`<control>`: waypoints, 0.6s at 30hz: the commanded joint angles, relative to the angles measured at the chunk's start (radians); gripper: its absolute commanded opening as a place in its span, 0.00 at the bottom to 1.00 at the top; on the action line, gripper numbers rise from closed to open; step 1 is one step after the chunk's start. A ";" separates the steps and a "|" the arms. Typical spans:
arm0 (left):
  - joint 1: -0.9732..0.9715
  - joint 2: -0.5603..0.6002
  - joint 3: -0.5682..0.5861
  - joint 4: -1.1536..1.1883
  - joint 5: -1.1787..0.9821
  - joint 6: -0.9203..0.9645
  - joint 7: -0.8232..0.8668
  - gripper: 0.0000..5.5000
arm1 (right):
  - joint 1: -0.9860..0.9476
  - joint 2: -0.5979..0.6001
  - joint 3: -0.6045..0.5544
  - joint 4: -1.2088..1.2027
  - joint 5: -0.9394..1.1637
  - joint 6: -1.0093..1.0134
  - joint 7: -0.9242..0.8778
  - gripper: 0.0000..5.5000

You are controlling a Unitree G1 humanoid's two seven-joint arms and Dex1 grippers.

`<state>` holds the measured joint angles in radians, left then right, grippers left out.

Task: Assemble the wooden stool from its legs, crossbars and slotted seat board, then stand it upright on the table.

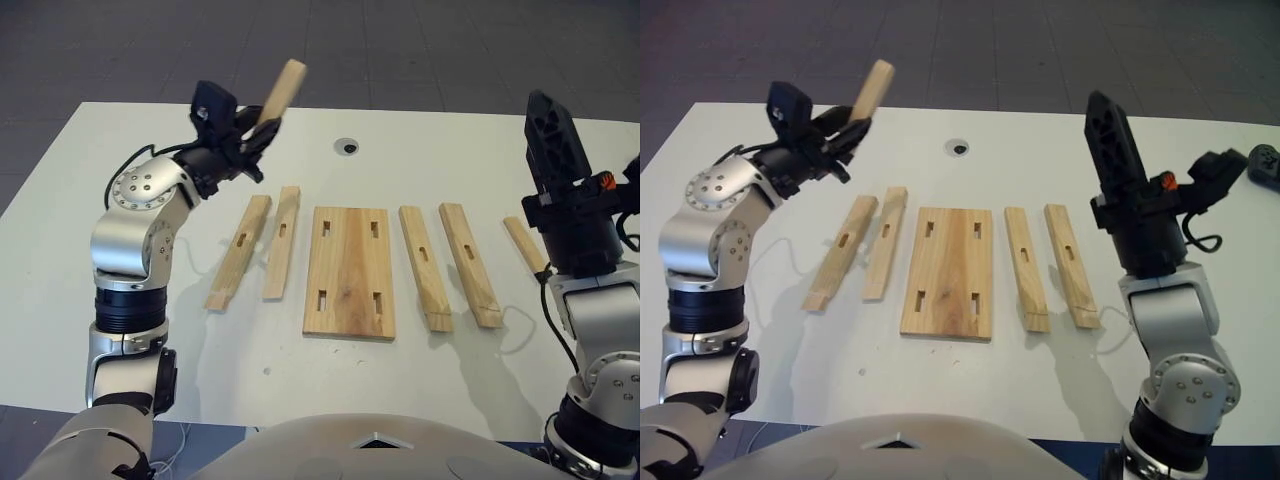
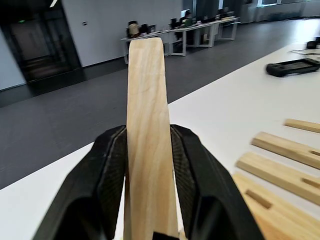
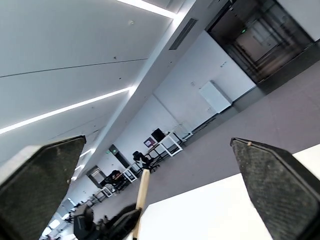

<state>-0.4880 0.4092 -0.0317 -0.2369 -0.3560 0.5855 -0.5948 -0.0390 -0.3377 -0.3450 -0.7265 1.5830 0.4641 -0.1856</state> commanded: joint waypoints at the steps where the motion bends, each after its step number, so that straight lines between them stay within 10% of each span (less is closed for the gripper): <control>1: 0.028 -0.047 -0.101 -0.054 0.008 -0.032 -0.022 0.24 | -0.042 0.014 0.078 0.032 0.021 -0.005 -0.091 0.98; 18: 0.054 -0.088 -0.182 -0.173 0.026 -0.042 0.003 0.24 | -0.066 0.060 0.300 0.085 -0.059 0.047 -0.179 0.98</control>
<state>-0.4285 0.3026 -0.2062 -0.3927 -0.3384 0.5535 -0.5764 -0.0833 -0.2696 -0.0560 -0.6487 1.5141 0.4957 -0.3577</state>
